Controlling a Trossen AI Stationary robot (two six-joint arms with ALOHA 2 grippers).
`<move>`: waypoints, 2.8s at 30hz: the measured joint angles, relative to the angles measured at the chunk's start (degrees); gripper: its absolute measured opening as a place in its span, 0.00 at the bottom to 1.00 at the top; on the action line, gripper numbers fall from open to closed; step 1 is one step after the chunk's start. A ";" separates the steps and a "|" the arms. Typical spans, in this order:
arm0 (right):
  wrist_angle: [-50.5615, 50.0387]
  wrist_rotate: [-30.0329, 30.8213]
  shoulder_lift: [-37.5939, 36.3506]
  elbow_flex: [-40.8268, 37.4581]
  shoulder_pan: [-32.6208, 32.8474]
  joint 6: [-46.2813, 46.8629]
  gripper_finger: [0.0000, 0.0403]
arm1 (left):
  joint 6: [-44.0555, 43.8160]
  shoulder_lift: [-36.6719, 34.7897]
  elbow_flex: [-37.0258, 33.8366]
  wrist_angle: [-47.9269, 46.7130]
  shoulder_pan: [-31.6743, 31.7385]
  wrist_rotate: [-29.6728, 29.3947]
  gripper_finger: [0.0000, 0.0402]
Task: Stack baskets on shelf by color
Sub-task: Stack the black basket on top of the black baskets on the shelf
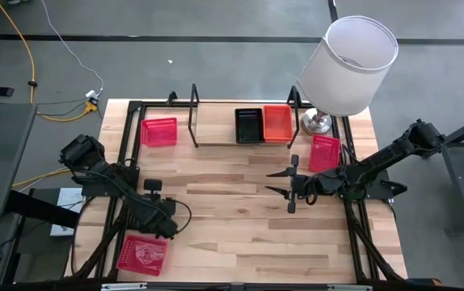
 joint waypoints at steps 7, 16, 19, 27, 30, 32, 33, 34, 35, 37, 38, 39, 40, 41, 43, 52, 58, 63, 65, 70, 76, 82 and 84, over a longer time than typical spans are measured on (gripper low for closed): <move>-0.06 -0.02 0.00 0.00 0.02 -0.04 0.37 | 7.04 -1.25 4.22 -3.08 6.40 -13.20 0.01; -0.45 -0.01 0.00 0.00 0.01 -0.07 0.37 | 16.38 -7.37 19.53 6.84 15.32 -44.91 0.01; -0.42 0.02 0.00 0.00 0.00 0.09 0.37 | 21.14 -10.48 19.63 20.31 20.54 -50.05 0.01; -0.90 0.07 0.00 0.00 0.02 0.09 0.37 | 24.62 -10.73 13.44 55.93 40.40 -27.19 0.00; -1.16 0.07 0.00 0.00 0.00 0.30 0.37 | 19.23 -8.23 11.76 60.90 46.63 -22.44 0.00; -1.33 0.09 0.00 0.00 0.00 0.51 0.37 | 15.57 -6.94 11.75 61.71 50.09 -21.88 0.00; -1.30 0.09 0.00 0.00 0.01 0.50 0.37 | 13.37 -6.56 11.74 61.73 51.53 -21.85 0.00; -1.42 0.09 0.00 0.00 0.02 0.50 0.37 | 10.73 -6.18 11.76 61.90 52.83 -21.64 0.00; -1.46 0.10 0.00 0.00 0.00 0.47 0.37 | 7.87 -5.88 11.76 61.81 53.96 -20.71 0.00; -1.43 0.17 0.00 0.00 0.02 0.45 0.37 | 3.77 -5.35 11.98 61.77 55.68 -17.18 0.00; -1.42 0.38 0.00 0.00 0.02 0.41 0.37 | 3.10 -5.19 12.32 61.80 56.29 -15.08 0.00; -1.36 0.53 0.00 0.00 0.02 0.39 0.37 | 2.94 -5.18 12.57 61.78 56.72 -13.36 0.00; -1.36 0.55 0.00 0.00 0.00 0.46 0.37 | 2.68 -5.18 12.75 61.97 56.82 -12.53 0.00; -1.34 0.57 0.00 0.00 0.00 0.48 0.37 | 1.99 -5.18 12.88 62.19 56.75 -12.22 0.00; -1.22 0.57 0.00 0.00 0.02 0.50 0.37 | 0.25 -5.18 12.90 61.97 56.37 -12.98 0.00; -1.22 0.65 0.00 0.00 0.02 1.54 0.37 | -1.96 -3.69 12.91 66.38 53.92 -17.54 0.00; -1.20 0.66 0.00 0.00 0.02 1.46 0.37 | -2.03 0.76 12.92 70.29 52.20 -19.33 0.00; -1.25 0.98 0.00 0.00 0.00 1.44 0.37 | -2.06 4.37 12.90 72.99 52.00 -19.34 0.00; -1.31 1.09 0.00 0.00 0.02 1.44 0.37 | -2.05 4.59 12.90 73.13 52.20 -19.48 0.00; -1.60 1.09 0.00 0.00 0.02 1.44 0.37 | -0.43 4.79 12.90 72.88 52.26 -21.13 0.01; -1.60 1.07 0.00 0.00 0.01 1.44 0.37 | 1.33 4.79 12.90 72.80 52.20 -21.07 0.04; -1.60 1.07 0.00 0.00 0.00 1.46 0.37 | 6.46 4.79 12.96 72.81 52.04 -21.16 0.04; -1.60 1.07 0.00 0.00 0.02 1.46 0.37 | 7.60 4.79 13.36 72.43 52.04 -21.23 0.04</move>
